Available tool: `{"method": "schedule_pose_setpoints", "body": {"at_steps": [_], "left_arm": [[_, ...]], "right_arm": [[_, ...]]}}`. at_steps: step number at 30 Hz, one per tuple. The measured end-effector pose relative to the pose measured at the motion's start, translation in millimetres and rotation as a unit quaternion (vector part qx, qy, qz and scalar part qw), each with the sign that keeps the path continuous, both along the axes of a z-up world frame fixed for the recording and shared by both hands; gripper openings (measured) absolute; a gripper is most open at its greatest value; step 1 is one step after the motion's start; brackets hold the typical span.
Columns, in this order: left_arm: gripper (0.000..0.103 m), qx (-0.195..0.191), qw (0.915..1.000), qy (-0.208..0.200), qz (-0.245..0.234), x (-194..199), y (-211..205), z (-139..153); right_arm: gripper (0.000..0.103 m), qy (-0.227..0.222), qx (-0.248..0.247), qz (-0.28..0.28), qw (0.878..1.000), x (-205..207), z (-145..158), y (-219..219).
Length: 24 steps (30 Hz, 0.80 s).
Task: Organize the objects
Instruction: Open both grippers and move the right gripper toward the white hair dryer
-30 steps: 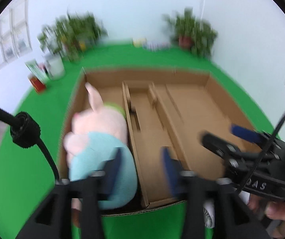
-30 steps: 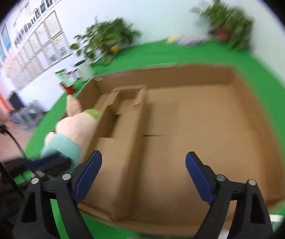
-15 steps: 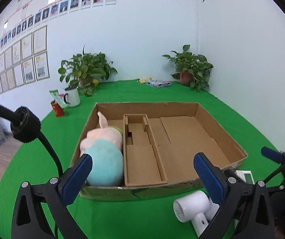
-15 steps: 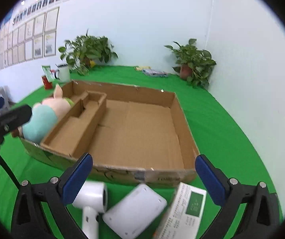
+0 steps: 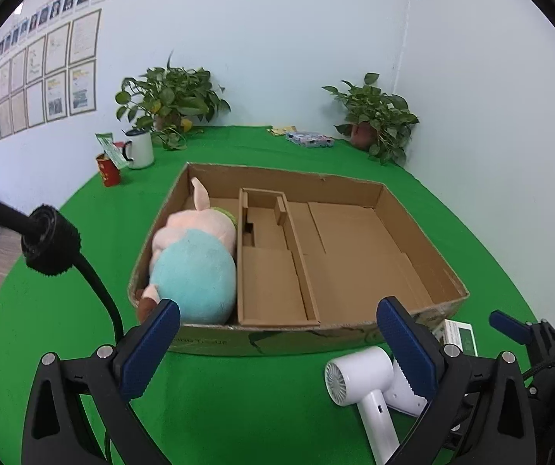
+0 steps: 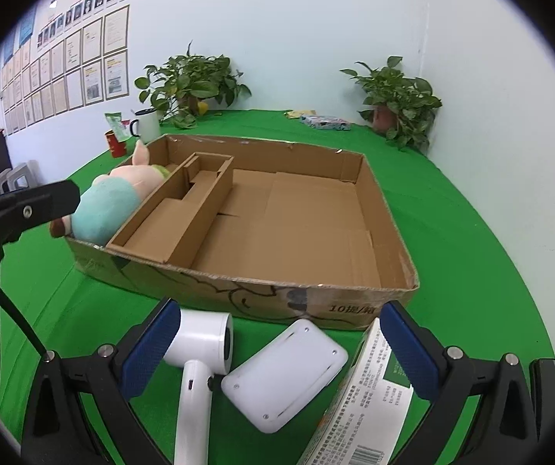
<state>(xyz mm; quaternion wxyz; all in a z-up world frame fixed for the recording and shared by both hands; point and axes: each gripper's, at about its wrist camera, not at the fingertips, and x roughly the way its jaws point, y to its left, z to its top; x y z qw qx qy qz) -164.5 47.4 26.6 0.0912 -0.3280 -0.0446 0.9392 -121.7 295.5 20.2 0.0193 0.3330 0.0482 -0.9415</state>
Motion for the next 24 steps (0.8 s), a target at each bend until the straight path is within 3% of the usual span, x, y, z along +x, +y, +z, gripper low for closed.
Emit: {"method": "schedule_pose_setpoints", "body": {"at_steps": [3,7,9,12,16,21,24], "left_arm": [[0.098,0.031,0.9983,-0.033,-0.036,-1,-2,-12],[0.095,0.093,0.9877,-0.096,-0.081,-10,-5,-37],[0.089,0.127,0.9792,-0.122,-0.1,-15,-4,-51],[0.088,0.187,0.9607,-0.153,-0.136,-18,1,-69],[0.085,0.201,0.9479,-0.172,-0.178,-15,20,-82],[0.076,0.211,0.9359,-0.199,-0.199,-10,34,-100],[0.075,0.223,0.93,-0.214,-0.199,-10,36,-107]], "right_arm": [[0.102,-0.017,-0.027,0.048,0.998,10,-6,-1],[0.103,-0.024,-0.062,0.119,0.991,35,-19,-14],[0.102,-0.038,-0.066,0.12,0.99,40,-28,-17],[0.102,-0.056,-0.089,0.11,0.988,44,-35,-13],[0.1,-0.065,-0.094,0.102,0.988,48,-38,-14],[0.08,-0.09,-0.084,0.111,0.986,49,-51,-23],[0.058,-0.106,-0.063,0.094,0.988,47,-59,-28]]}}
